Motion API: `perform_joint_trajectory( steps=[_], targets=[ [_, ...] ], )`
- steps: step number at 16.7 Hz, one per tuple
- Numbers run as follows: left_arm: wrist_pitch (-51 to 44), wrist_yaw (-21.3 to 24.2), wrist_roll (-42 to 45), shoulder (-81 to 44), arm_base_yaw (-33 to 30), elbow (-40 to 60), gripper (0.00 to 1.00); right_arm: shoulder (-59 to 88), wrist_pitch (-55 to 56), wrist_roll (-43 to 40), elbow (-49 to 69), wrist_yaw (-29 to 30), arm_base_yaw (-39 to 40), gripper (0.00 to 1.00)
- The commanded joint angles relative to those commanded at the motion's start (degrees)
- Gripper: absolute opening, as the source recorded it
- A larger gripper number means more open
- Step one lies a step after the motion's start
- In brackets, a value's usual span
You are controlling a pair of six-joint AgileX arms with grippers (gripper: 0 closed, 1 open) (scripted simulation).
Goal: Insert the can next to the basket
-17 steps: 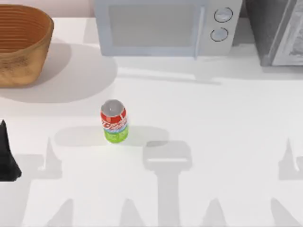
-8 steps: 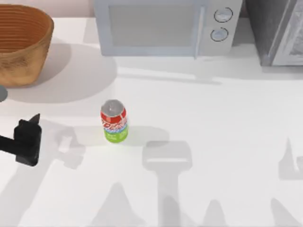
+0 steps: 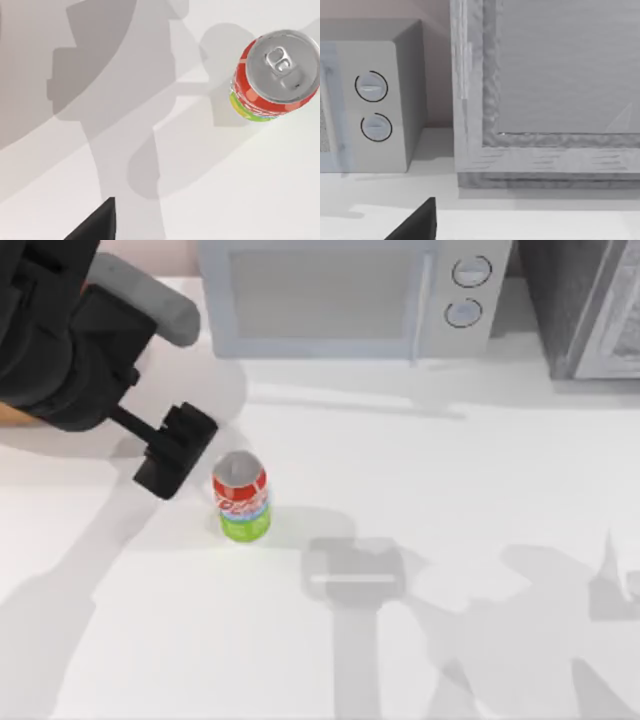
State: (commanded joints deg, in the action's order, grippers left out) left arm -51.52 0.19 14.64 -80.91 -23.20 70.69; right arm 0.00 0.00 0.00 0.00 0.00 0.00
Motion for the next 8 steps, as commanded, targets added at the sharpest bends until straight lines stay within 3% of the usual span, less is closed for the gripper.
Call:
perform_joint_trajectory(
  steps=[8],
  targets=[
    [-19.91,0.0,2.63,-34.98,-5.14,30.42,1.0,0.0,0.0,0.0,0.0,0.0,0.0,1.0]
  ],
)
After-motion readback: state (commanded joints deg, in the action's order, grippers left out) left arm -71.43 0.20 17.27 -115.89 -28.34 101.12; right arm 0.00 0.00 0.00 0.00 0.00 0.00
